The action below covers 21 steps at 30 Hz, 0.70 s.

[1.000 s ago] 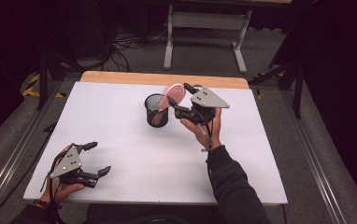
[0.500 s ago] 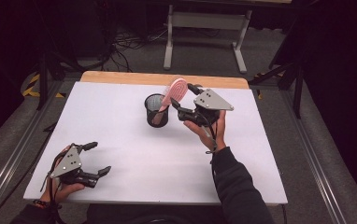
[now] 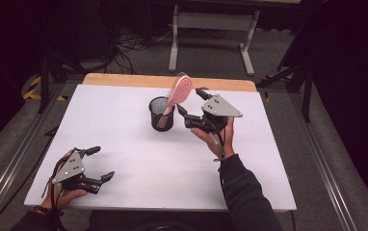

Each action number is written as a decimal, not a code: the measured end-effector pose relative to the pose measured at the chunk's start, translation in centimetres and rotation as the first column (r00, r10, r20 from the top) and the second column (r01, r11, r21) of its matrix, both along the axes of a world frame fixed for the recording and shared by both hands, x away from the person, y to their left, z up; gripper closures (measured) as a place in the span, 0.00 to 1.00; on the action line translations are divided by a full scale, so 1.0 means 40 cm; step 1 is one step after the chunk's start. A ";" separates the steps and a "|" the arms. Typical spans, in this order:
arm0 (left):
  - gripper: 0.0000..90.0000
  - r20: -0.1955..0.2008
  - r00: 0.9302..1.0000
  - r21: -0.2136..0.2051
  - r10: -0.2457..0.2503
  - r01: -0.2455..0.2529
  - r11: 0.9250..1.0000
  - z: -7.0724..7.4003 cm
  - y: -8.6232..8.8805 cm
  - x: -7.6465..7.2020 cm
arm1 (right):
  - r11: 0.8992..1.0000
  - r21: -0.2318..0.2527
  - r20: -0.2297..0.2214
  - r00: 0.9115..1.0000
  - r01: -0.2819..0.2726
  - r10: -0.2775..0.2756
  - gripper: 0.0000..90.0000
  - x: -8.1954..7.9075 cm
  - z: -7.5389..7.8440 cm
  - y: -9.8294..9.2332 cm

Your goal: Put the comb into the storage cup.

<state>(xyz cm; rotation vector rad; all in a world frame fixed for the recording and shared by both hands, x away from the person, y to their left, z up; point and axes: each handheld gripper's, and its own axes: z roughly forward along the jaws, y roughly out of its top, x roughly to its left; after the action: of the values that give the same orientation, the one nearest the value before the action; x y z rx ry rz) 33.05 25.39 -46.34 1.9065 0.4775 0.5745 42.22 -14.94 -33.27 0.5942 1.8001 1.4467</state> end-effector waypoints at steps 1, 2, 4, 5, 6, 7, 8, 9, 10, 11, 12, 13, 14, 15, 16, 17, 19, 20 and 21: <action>0.07 0.000 1.000 -0.001 0.000 0.000 1.000 0.000 0.000 0.000 | 1.000 -0.005 0.003 1.000 0.001 -0.001 0.24 0.000 -0.002 0.000; 0.07 -0.001 1.000 -0.001 0.000 0.000 1.000 0.000 0.000 0.000 | 1.000 -0.001 0.000 1.000 0.004 -0.004 0.21 -0.001 -0.006 0.000; 0.07 -0.002 1.000 -0.001 -0.001 0.001 1.000 -0.001 0.000 0.001 | 1.000 -0.006 -0.006 1.000 0.012 -0.012 0.19 -0.001 -0.009 0.000; 0.07 -0.004 1.000 0.000 -0.002 0.002 1.000 -0.001 0.000 0.001 | 1.000 -0.004 -0.005 1.000 0.017 -0.017 0.17 -0.002 -0.010 -0.001; 0.07 -0.004 1.000 0.000 -0.003 0.003 1.000 -0.001 0.000 0.001 | 1.000 0.008 -0.010 1.000 0.018 -0.018 0.14 -0.003 -0.013 -0.005; 0.07 -0.003 1.000 0.001 -0.003 0.003 1.000 -0.001 0.000 0.001 | 1.000 0.011 -0.012 1.000 0.020 -0.020 0.13 -0.003 -0.014 -0.007; 0.07 -0.003 1.000 0.001 -0.003 0.003 1.000 -0.001 -0.001 0.001 | 1.000 0.011 -0.012 1.000 0.020 -0.020 0.13 -0.003 -0.014 -0.007; 0.07 -0.005 1.000 -0.001 -0.003 0.003 1.000 -0.001 -0.001 0.001 | 1.000 0.009 -0.012 1.000 0.023 -0.023 0.11 -0.004 -0.016 -0.008; 0.07 -0.008 1.000 -0.001 -0.003 0.003 1.000 -0.001 -0.001 0.001 | 1.000 0.010 -0.016 1.000 0.025 -0.024 0.10 -0.004 -0.017 -0.009; 0.07 -0.007 1.000 -0.001 -0.003 0.003 1.000 -0.001 -0.001 0.001 | 1.000 0.007 -0.019 1.000 0.024 -0.024 0.10 -0.004 -0.018 -0.010; 0.07 -0.007 1.000 -0.002 -0.003 0.003 1.000 -0.001 -0.001 0.000 | 1.000 0.006 -0.023 1.000 0.021 -0.021 0.10 -0.005 -0.019 -0.011; 0.07 -0.007 1.000 -0.003 -0.004 0.004 1.000 -0.001 -0.001 0.000 | 1.000 0.003 -0.024 1.000 0.017 -0.017 0.10 -0.006 -0.020 -0.012; 0.07 -0.006 1.000 -0.003 -0.003 0.003 1.000 -0.001 -0.001 0.000 | 1.000 0.003 -0.022 1.000 0.013 -0.013 0.10 -0.007 -0.022 -0.012; 0.07 -0.006 1.000 -0.004 -0.003 0.003 1.000 -0.001 -0.001 0.000 | 1.000 0.000 -0.024 1.000 0.009 -0.009 0.10 -0.008 -0.023 -0.012; 0.07 -0.007 1.000 -0.005 -0.004 0.004 1.000 -0.001 -0.001 0.000 | 1.000 -0.008 -0.023 1.000 0.012 -0.012 0.09 -0.009 -0.025 -0.012; 0.07 -0.006 1.000 -0.005 -0.003 0.003 1.000 -0.001 -0.001 -0.001 | 1.000 -0.011 -0.022 1.000 0.017 -0.017 0.09 -0.010 -0.027 -0.011; 0.06 -0.003 1.000 -0.004 -0.001 0.001 1.000 0.000 0.000 -0.001 | 1.000 -0.018 -0.016 1.000 0.017 -0.017 0.09 -0.013 -0.030 -0.011; 0.06 -0.003 1.000 -0.005 0.000 0.000 1.000 0.000 0.000 -0.001 | 1.000 -0.020 -0.015 1.000 0.021 -0.021 0.09 -0.015 -0.031 -0.011; 0.06 -0.005 1.000 -0.006 0.001 -0.001 1.000 0.000 0.001 -0.001 | 0.999 -0.029 -0.009 1.000 0.022 -0.022 0.09 -0.021 -0.032 -0.012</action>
<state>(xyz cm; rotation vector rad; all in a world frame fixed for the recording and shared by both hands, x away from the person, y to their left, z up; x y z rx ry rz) 33.01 25.44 -46.33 1.9020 0.4826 0.5686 41.40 -15.41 -34.55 0.6048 1.8137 1.4029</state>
